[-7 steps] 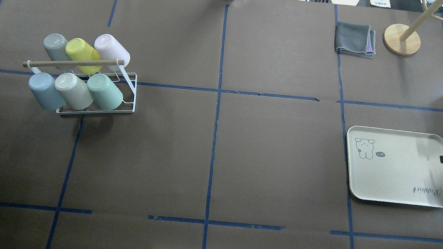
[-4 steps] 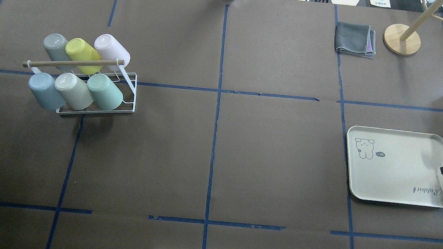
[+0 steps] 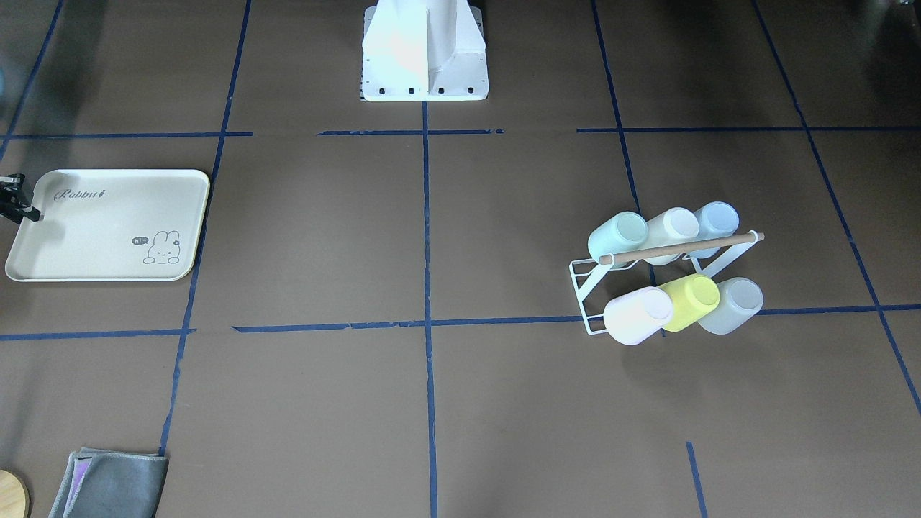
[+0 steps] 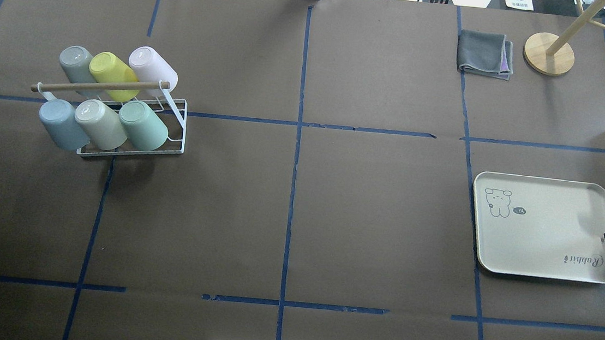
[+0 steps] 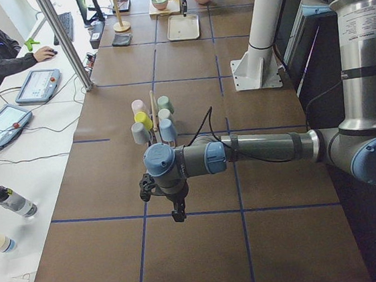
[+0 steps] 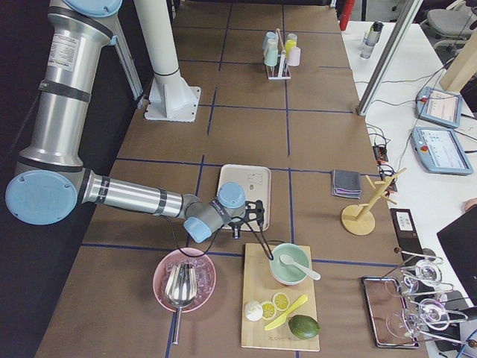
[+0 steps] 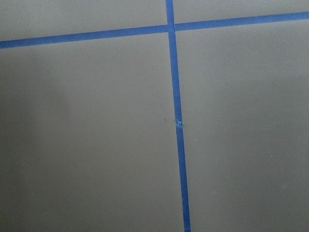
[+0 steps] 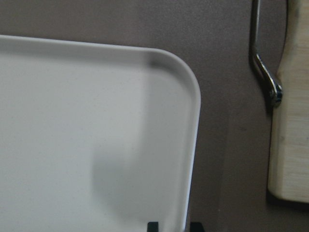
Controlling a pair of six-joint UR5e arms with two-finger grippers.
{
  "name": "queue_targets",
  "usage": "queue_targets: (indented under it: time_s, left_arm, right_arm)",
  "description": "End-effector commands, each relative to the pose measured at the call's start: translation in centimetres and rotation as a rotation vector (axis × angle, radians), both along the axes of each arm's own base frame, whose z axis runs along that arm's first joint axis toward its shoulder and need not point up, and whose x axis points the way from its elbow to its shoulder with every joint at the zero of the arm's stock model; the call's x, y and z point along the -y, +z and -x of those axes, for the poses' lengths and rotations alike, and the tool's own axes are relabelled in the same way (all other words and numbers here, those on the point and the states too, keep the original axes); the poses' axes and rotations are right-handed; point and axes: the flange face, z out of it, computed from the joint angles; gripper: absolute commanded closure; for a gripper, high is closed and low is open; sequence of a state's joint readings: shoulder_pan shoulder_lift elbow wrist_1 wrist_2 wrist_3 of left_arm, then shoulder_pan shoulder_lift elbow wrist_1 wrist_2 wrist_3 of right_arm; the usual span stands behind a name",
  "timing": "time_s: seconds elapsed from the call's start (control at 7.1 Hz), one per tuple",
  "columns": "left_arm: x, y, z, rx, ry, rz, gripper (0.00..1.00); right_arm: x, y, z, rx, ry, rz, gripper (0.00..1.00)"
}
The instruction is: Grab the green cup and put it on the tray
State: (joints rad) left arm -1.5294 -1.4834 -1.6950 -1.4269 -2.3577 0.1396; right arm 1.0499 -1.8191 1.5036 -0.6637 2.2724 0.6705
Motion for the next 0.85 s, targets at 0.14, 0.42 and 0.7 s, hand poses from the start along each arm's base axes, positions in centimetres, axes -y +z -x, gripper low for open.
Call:
queue_targets:
  time_s: [0.14, 0.42, 0.7]
  left_arm:
    - [0.0, 0.1, 0.0, 0.0, 0.0, 0.0, 0.0]
    - [0.0, 0.0, 0.0, 0.0, 0.0, -0.003, 0.0]
    - [0.2, -0.4, 0.0, -0.002, 0.0, -0.012, 0.0]
  right_arm:
    - [0.1, -0.2, 0.1, 0.004, -0.003, -0.005, 1.0]
    - [0.6, -2.8, 0.3, 0.068, -0.022, -0.006, 1.0]
    - [3.3, -8.6, 0.6, 0.11, -0.013, -0.003, 1.0]
